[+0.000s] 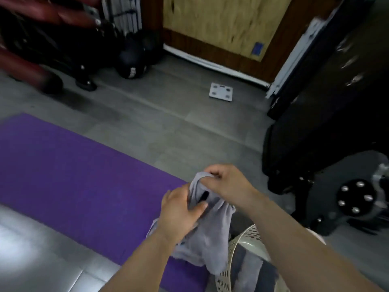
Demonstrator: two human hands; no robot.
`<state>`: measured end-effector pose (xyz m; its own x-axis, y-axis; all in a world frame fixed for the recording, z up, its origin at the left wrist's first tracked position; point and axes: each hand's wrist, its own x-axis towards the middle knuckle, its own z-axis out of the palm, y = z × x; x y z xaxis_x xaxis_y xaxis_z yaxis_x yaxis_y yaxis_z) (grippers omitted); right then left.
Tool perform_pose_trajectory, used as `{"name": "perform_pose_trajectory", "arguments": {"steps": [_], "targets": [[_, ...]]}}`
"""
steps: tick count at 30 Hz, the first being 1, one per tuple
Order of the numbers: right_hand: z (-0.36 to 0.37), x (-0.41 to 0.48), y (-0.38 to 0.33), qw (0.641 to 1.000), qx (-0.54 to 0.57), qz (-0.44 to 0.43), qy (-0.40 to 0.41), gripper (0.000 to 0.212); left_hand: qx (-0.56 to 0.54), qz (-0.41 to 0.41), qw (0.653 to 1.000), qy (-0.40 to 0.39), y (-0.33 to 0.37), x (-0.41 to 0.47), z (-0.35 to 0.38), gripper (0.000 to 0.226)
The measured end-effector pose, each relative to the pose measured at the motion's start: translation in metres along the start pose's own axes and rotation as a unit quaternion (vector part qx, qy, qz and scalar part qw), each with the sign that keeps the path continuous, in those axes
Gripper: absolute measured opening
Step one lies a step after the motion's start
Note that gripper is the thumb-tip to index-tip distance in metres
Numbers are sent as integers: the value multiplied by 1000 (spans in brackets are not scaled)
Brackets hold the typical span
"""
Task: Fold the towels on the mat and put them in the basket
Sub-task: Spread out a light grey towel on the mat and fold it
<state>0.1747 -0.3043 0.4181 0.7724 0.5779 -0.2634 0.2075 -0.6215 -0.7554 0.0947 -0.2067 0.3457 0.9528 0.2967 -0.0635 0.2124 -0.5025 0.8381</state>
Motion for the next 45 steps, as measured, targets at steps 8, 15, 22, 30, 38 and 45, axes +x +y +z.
{"name": "perform_pose_trajectory", "arguments": {"steps": [8,15,22,30,38,45], "targets": [[-69,-58,-27,987,-155,-27,16,10,-82,48,994,56,94,-13,-82,20],[-66,-72,-56,998,-45,-34,19,32,37,37,993,107,89,-15,-130,13],[-51,-33,-109,994,-82,-58,37,17,-1,41,987,152,62,18,-196,15],[24,81,-202,988,-73,-66,119,23,351,114,915,163,-34,94,-327,40],[78,166,-265,980,-175,-45,88,19,485,-43,872,43,-154,150,-426,22],[102,208,-265,983,-164,9,85,19,374,-103,917,90,-202,170,-474,26]]}}
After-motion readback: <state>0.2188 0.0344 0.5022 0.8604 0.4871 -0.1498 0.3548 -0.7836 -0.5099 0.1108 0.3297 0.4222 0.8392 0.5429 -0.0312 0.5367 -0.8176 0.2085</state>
